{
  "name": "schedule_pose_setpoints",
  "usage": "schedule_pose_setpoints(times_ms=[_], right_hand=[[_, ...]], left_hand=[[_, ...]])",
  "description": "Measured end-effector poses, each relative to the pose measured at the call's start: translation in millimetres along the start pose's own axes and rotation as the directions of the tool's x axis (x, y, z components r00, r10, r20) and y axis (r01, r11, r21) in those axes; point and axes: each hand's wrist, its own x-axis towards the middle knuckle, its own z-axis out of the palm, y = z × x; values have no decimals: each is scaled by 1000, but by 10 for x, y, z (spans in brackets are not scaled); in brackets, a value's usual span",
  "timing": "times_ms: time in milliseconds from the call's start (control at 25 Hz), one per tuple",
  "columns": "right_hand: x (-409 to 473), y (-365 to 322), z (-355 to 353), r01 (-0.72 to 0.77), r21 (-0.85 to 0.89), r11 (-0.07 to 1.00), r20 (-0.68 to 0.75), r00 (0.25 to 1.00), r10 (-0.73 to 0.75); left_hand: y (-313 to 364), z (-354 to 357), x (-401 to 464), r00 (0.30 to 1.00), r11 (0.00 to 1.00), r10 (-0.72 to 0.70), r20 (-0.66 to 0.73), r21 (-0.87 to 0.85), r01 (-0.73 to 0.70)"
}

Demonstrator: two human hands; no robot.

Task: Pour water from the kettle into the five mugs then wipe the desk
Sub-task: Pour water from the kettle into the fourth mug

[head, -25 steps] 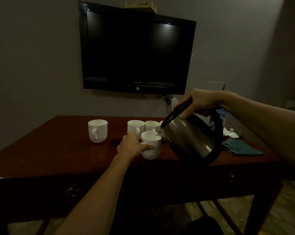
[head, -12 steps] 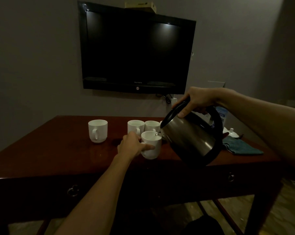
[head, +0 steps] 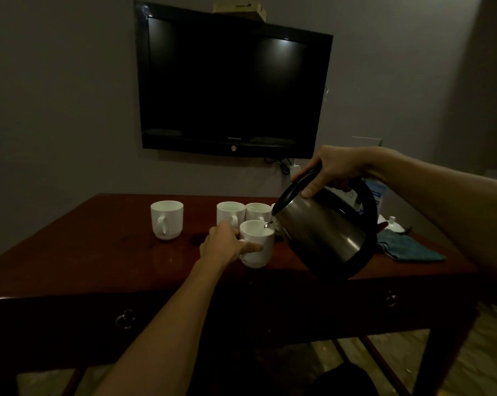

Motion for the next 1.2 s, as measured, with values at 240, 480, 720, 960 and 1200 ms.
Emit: schedule_pose_setpoints(times_ms=[240, 480, 720, 960, 1200], right_hand=[[19, -10, -5, -19, 5, 1000, -2, 1000, 19], [10, -19, -4, -17, -11, 1000, 9, 1000, 17], [12, -8, -4, -19, -23, 1000, -4, 1000, 19], [40, 11, -16, -15, -17, 1000, 3, 1000, 15], [48, 19, -23, -24, -19, 1000, 6, 1000, 24]], left_hand=[[-10, -1, 6, 1000, 1000, 2, 0, 12, -2], [-15, 1, 8, 1000, 1000, -6, -4, 30, 6], [11, -11, -39, 1000, 1000, 5, -16, 20, -4], [15, -17, -47, 1000, 1000, -2, -14, 17, 3], [21, -22, -53, 1000, 1000, -10, -16, 28, 10]])
